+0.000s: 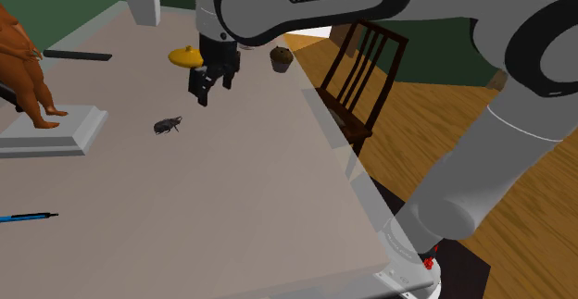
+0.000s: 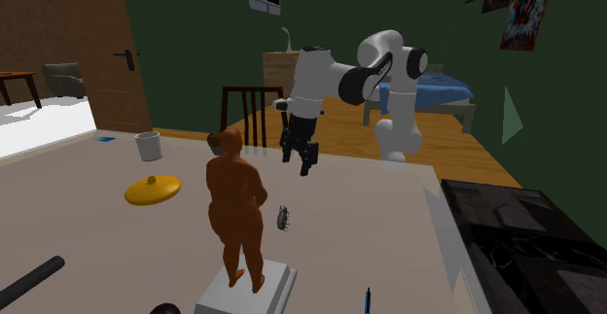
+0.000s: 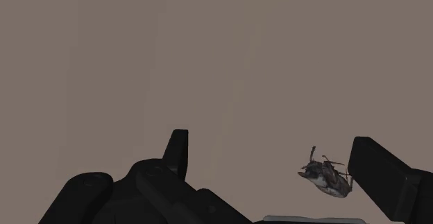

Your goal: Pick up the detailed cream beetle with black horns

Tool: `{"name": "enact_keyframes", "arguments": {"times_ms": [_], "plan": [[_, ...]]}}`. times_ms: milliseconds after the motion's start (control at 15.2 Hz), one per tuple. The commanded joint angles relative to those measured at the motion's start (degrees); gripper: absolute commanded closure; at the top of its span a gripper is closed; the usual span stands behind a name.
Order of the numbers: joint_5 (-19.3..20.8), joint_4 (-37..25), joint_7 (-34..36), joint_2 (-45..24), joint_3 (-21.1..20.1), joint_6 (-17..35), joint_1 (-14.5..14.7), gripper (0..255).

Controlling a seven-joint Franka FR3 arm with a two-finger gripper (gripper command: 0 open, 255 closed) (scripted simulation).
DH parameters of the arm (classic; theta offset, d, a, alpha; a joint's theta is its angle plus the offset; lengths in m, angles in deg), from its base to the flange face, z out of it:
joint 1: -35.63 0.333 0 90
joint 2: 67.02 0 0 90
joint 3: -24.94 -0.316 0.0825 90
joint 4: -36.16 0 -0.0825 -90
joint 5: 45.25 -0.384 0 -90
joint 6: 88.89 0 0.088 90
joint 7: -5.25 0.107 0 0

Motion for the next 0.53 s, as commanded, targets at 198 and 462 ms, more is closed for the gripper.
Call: {"name": "enact_keyframes", "arguments": {"times_ms": [198,462], "plan": [[5.65,-10.19,4.09,-11.35,-2.0,-1.25,3.29,0],[8.55,-15.29,5.83,-17.34,-2.23,-1.63,5.76,0]]}}
